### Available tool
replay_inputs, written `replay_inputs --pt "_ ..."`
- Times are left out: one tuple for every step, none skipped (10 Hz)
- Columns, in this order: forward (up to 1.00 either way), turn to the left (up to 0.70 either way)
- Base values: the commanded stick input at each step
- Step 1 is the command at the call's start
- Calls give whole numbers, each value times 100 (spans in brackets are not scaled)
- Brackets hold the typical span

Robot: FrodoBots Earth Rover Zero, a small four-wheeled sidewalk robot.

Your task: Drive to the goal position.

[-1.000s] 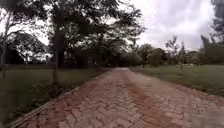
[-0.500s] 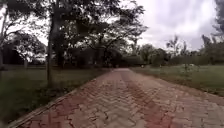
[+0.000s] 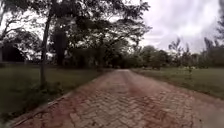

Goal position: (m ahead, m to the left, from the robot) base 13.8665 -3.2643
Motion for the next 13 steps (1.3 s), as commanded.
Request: replay_inputs --pt "70 1" --pt "70 1" --pt "70 1" --pt "70 1" --pt "70 1" --pt "70 1" --pt "70 1" --pt "70 1" --pt "70 1" --pt "70 1" --pt "70 1" --pt "70 1" --pt "70 1"
